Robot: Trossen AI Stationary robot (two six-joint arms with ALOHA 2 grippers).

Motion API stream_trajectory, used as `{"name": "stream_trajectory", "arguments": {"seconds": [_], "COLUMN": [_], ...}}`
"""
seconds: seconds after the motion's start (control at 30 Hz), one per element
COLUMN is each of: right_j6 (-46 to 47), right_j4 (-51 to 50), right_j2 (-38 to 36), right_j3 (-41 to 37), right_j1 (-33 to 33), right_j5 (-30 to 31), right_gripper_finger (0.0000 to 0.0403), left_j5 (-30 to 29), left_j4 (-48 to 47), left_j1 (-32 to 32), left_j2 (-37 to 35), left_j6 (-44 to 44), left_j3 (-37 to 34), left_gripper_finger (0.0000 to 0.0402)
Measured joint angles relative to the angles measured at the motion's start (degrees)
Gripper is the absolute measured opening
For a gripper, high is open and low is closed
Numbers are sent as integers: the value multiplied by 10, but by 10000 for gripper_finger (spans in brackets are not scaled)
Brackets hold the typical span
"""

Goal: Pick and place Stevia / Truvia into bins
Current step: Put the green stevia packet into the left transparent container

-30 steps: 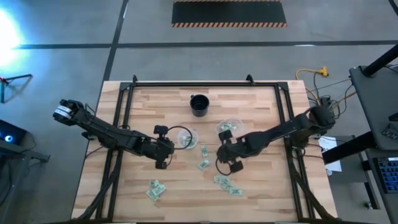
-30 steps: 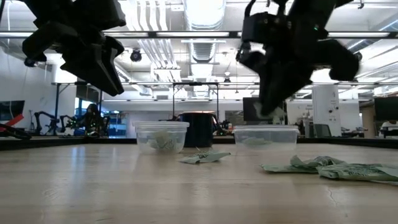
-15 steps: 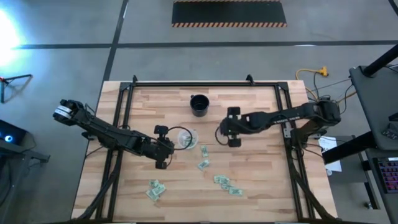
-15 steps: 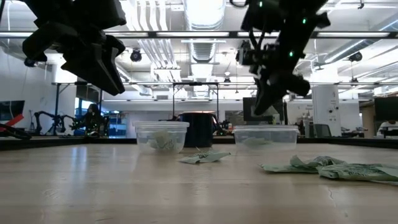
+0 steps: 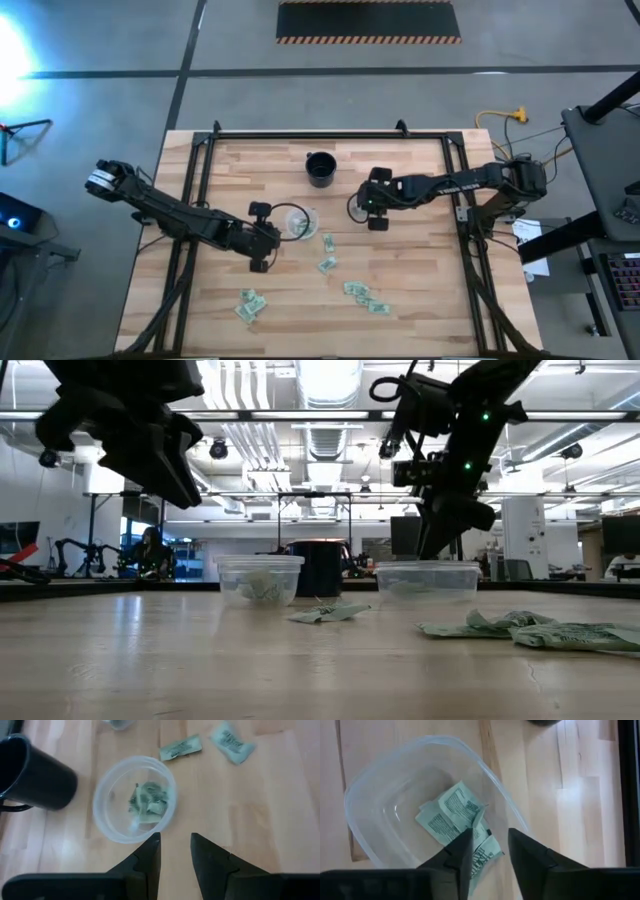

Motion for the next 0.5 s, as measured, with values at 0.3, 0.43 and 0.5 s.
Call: {"name": "stream_trajectory", "arguments": {"seconds": [0.3, 0.43, 0.5], "right_j6": [1, 0, -2], "right_j4": [15, 22, 36], "right_j2": [-35, -59, -72], "right_j3": [0, 0, -3], "right_j1": [10, 27, 38], "right_j5": [0, -1, -9], "right_gripper_finger": [153, 149, 146], "left_j5": [89, 115, 118], "left_j4": [-65, -78, -78], "left_j1": [-49, -87, -112], "left_j2": [0, 0, 0], "left_j6": [-74, -147, -183], "left_j3": [28, 35, 35], "left_gripper_finger": [89, 89, 88]}}
